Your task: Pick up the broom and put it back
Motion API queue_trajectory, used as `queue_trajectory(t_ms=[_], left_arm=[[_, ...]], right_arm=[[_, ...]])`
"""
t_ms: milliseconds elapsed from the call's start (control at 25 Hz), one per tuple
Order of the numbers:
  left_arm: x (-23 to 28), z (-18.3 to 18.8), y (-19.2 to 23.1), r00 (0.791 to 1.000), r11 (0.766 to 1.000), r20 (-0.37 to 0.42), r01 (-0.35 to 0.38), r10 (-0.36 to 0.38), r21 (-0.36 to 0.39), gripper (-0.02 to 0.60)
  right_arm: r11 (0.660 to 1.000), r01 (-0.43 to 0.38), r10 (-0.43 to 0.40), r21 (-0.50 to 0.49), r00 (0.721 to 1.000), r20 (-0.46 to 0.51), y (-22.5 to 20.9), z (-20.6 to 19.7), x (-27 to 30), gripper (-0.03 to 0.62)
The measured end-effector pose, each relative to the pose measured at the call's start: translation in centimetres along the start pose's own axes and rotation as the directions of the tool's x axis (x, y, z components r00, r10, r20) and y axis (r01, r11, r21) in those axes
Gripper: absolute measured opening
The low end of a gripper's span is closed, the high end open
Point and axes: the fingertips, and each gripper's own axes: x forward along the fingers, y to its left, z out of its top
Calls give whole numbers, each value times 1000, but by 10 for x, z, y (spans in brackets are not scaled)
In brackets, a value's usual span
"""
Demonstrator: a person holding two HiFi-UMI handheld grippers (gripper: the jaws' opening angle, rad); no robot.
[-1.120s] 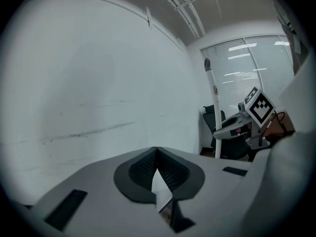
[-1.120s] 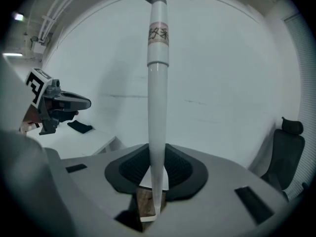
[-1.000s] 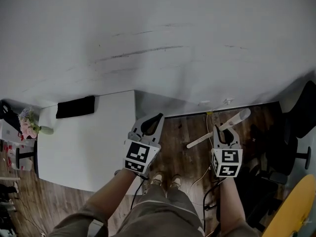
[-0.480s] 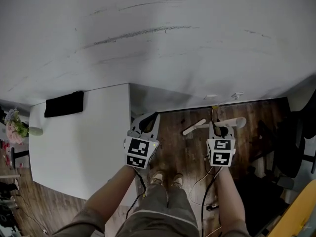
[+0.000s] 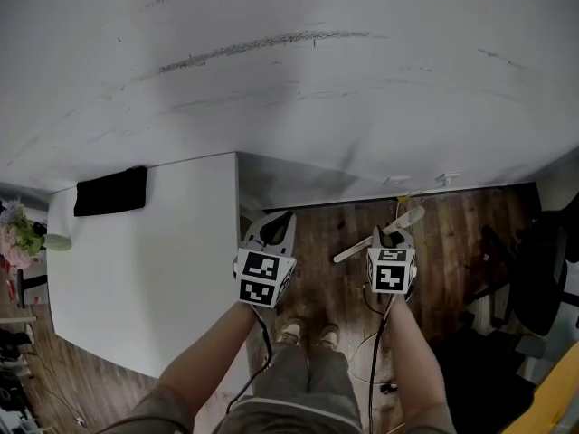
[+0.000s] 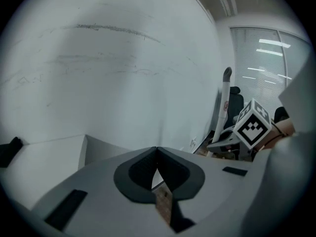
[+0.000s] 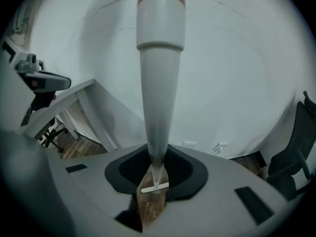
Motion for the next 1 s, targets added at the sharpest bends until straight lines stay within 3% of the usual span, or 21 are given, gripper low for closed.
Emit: queue_trajectory(t_ms=[200,560,1000], left_arm=[[10,-3,3,1000,1000,-10,8,-8,12,17],[13,-4,19,1000,999,2,0,0,-45,17],[5,-2,23,1000,998,2,13,-13,-56,17]], right_arm=[[1000,-1,2,-12,999,36,2,15,28,106],[998,-61,65,-30,981,185,13,48,63,110],[997,-66,58,28,974,220,11,65,65,120]])
